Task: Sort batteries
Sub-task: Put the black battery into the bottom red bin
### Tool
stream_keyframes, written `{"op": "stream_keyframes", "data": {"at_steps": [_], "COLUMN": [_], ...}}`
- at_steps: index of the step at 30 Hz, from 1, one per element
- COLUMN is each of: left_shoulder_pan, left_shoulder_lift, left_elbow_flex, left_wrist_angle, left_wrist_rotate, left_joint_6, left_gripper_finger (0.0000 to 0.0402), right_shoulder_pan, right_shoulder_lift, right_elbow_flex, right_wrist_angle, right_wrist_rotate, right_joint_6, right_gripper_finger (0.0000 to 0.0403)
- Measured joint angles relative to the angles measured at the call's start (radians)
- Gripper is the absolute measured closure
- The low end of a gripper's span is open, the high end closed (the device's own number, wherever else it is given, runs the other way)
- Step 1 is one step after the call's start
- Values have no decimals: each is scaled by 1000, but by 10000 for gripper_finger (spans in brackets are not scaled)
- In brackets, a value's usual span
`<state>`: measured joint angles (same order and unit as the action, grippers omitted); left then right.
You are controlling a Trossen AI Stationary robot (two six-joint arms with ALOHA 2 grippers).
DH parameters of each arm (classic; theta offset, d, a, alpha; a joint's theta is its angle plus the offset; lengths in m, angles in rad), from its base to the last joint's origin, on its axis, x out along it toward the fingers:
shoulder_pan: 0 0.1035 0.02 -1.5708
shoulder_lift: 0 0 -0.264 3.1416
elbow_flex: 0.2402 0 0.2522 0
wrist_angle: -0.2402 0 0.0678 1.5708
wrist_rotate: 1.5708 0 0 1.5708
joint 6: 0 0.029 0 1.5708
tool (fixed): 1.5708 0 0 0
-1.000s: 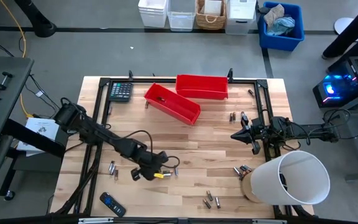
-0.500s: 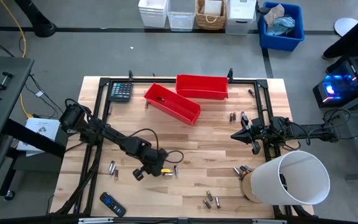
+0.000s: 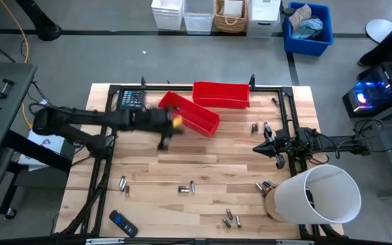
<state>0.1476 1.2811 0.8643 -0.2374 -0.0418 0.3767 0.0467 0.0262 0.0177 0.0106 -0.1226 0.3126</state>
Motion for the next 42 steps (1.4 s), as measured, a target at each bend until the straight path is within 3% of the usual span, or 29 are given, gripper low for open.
{"op": "stream_keyframes", "data": {"at_steps": [4,7,16,20,24,27,31,35,42], "left_shoulder_pan": [161,218,194,170,114,28,-109,-249,-338], "left_shoulder_lift": [51,126,237,174,73,24,19,139,513], "left_elbow_flex": [9,35,187,279,273,238,150,113,393], "left_wrist_angle": [160,152,-83,-191,-129,-62,170,433,277], "left_wrist_rotate": [-6,-8,-21,111,265,270,250,166,141], "left_joint_6": [0,-14,-71,-165,-308,-375,-542,-586,-423], "left_gripper_finger": [372,367,249,229,229,232,232,232,232], "right_shoulder_pan": [0,0,0,0,0,0,0,0,0], "right_shoulder_lift": [0,2,1,1,1,1,1,1,1], "right_elbow_flex": [0,0,0,0,0,0,0,0,0], "right_wrist_angle": [0,0,0,0,0,0,0,0,0], "right_wrist_rotate": [0,0,0,0,0,0,0,0,0], "right_joint_6": [0,0,0,0,0,0,0,0,0], "right_gripper_finger": [402,402,402,402,402,402,402,402,402]}}
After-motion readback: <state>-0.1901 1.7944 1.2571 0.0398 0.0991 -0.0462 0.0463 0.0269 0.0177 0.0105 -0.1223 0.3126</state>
